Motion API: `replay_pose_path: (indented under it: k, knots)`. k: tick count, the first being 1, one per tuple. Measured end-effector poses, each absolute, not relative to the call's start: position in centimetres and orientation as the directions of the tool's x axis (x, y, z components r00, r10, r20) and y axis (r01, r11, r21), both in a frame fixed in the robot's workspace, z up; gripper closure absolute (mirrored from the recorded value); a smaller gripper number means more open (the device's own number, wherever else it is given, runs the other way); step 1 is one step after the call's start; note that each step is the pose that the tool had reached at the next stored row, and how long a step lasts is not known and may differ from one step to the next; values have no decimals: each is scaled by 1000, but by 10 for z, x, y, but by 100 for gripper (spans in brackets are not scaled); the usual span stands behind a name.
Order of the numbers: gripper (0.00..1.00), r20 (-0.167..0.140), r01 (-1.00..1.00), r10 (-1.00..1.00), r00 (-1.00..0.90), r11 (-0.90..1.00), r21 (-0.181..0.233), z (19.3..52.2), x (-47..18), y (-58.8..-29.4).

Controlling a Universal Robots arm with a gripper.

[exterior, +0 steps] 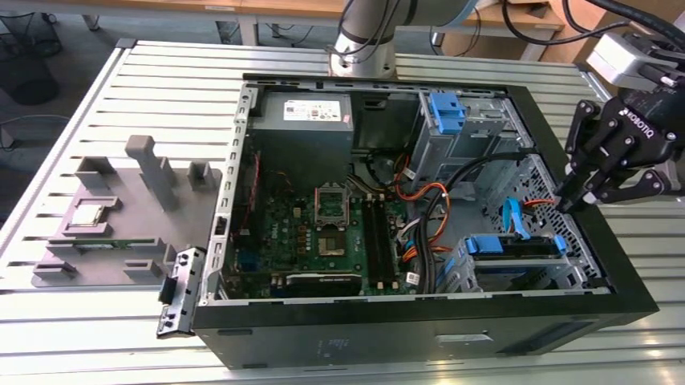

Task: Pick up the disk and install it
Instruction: 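Insert the second disk wire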

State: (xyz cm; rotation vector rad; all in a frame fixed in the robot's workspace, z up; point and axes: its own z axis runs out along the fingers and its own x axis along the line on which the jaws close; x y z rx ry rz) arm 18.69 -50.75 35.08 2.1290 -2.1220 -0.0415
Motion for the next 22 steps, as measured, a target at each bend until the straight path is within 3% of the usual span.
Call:
replay_pose_path:
  k: [22]
  knots:
    - [69, 82, -991, -997, 9, 2, 134, 351, 187, -507]
